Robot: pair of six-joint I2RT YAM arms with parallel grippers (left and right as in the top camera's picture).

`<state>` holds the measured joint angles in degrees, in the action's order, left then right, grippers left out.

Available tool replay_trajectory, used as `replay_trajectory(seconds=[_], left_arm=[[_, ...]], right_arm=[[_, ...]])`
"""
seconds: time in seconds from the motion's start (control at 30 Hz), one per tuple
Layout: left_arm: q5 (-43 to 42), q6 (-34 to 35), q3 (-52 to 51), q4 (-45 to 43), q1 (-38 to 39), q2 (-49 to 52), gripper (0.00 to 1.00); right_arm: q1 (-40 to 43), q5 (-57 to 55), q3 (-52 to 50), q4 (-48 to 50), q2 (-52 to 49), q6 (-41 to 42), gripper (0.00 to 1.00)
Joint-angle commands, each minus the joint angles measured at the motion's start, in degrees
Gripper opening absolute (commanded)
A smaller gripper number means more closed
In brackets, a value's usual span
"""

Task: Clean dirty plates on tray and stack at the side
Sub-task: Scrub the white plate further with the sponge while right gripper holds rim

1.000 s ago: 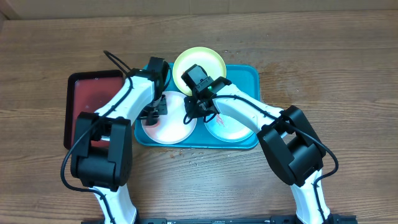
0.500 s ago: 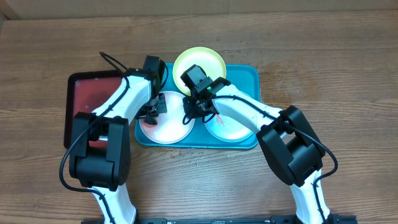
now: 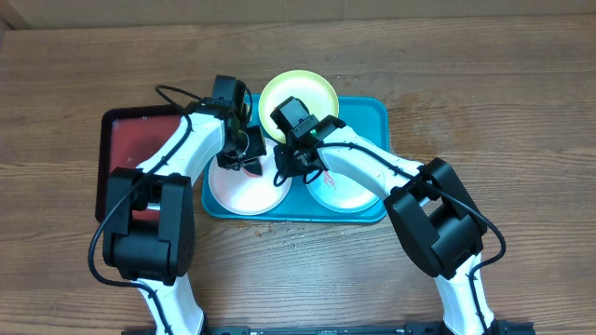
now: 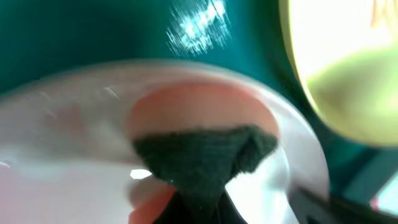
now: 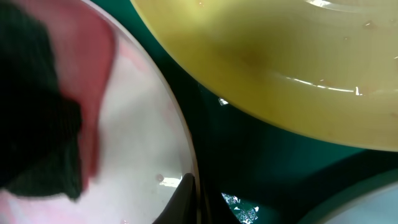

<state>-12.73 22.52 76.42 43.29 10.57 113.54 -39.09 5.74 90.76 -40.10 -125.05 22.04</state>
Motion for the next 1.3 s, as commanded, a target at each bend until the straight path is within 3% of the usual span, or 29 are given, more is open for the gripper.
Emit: replay_trajectory(seconds=[0.0,0.17,0.37,0.5,0.63,0.77,0.93,1.07,1.27], left_arm=[[-5.3,-2.9,-0.2,3.2,1.2,0.6,0.04],[-2.8,-8.2,-0.2,10.6,1.4,0.6,0.04],[12.6,-8.9,-0.2,16.1,1.4,0.6,0.04],[25.9,-7.6,-0.2,14.4,1.4,0.6,0.04],[29.1,-7.0,-0.2,7.3,1.4,0.6,0.04],[24.4,-6.6,-0.2,-0.2,1.4,0.6,0.04],[5.9,-0.9,-0.2,-4.5,1.4,0.6,0.04],[-5.8,-0.2,-0.2,-3.2,1.9,0.6,0.04],[-7.6,-2.0,-0.2,4.7,2.9,0.6,0.04]], right_arm=[[0.2,-2.3,-0.2,-0.9,-2.6,-1.1,0.04],[0.2,-2.3,-0.2,-0.9,-2.6,-1.1,0.04],[0.2,-2.3,-0.2,-0.9,-2.6,-1.1,0.04],[0.2,-2.2,-0.2,-0.9,-2.6,-1.0,0.04],[0.2,-2.2,-0.2,-0.9,-2.6,-1.0,0.04],[0.2,-2.2,-0.2,-0.9,-2.6,-1.1,0.04],[0.2,-2.3,-0.2,-0.9,-2.6,-1.1,0.04],[0.2,-2.3,-0.2,-0.9,-2.6,-1.1,0.04],[0.2,-2.3,-0.2,-0.9,-2.6,-1.1,0.04]])
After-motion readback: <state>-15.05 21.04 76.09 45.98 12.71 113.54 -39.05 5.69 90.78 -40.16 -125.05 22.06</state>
